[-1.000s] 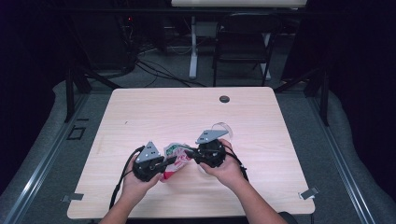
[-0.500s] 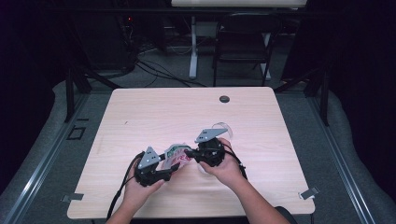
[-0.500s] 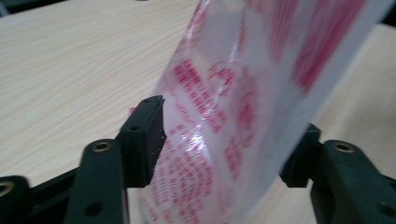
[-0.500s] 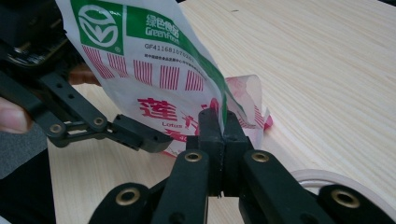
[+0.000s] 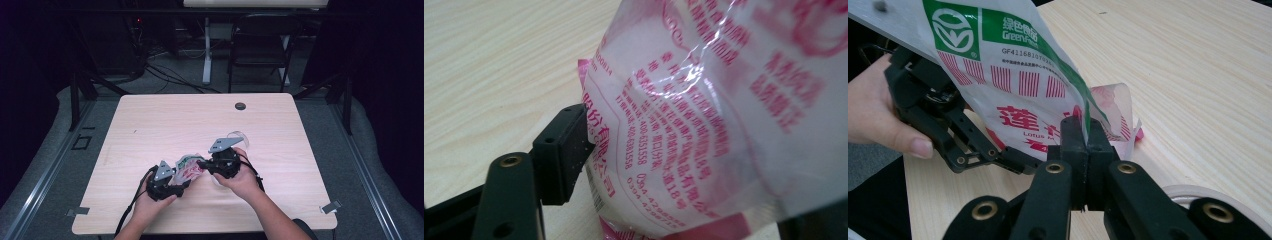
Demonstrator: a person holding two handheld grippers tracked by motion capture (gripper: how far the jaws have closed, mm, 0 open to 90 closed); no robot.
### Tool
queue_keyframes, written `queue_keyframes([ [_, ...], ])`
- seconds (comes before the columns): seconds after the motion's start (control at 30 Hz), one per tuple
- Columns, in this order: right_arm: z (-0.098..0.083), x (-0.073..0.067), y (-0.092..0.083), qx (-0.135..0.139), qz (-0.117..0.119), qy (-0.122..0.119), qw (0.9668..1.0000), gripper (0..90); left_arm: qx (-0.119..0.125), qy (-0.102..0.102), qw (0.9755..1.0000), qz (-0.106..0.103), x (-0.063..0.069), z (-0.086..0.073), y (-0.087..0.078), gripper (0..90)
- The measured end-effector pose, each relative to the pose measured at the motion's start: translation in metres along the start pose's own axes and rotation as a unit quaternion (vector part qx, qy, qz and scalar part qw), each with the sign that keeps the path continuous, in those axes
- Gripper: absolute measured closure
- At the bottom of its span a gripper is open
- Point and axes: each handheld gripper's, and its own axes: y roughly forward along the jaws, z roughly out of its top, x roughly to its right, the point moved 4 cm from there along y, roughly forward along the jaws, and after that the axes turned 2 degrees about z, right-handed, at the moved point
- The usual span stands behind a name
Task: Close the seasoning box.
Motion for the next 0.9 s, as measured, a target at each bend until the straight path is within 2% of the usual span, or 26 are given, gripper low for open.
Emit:
queue_keyframes([
  [0.1, 0.000, 0.000, 0.000, 0.000, -0.001, -0.001, 1.0000, 90.0, -0.004, -0.010, 0.9999, 0.000, -0.002, -0.001, 0.003, 28.2],
  [0.13, 0.000, 0.000, 0.000, 0.002, -0.001, -0.001, 1.0000, 90.0, -0.009, -0.023, 0.9997, -0.004, -0.003, -0.003, 0.006, 27.3],
  [0.17, 0.000, 0.000, 0.000, 0.002, -0.001, -0.001, 1.0000, 90.0, -0.009, -0.023, 0.9997, -0.004, -0.003, -0.003, 0.006, 26.6],
  [0.2, -0.001, 0.000, 0.000, 0.000, -0.002, 0.000, 1.0000, 90.0, -0.020, -0.034, 0.9992, -0.011, -0.004, -0.005, 0.011, 25.9],
  [0.3, -0.001, 0.000, 0.000, 0.001, -0.001, 0.001, 1.0000, 90.0, -0.030, -0.033, 0.9990, -0.010, -0.003, -0.007, 0.014, 26.3],
  [0.47, -0.002, -0.001, -0.001, 0.001, -0.003, 0.000, 1.0000, 89.9, -0.045, -0.020, 0.9988, -0.003, -0.002, -0.010, 0.020, 26.7],
  [0.63, -0.003, -0.001, -0.001, 0.000, -0.004, -0.001, 1.0000, 89.7, -0.048, -0.010, 0.9988, 0.003, -0.002, -0.011, 0.025, 27.0],
  [0.67, -0.003, -0.001, -0.001, 0.001, -0.005, -0.002, 1.0000, 89.6, -0.050, -0.003, 0.9987, 0.007, -0.002, -0.011, 0.026, 27.0],
  [0.8, -0.003, -0.001, -0.001, 0.002, -0.006, -0.001, 1.0000, 89.6, -0.053, 0.002, 0.9985, 0.012, -0.001, -0.011, 0.027, 26.9],
  [0.9, -0.003, -0.002, -0.001, 0.002, -0.006, -0.001, 1.0000, 89.5, -0.054, -0.005, 0.9985, 0.013, -0.001, -0.011, 0.027, 24.6],
])
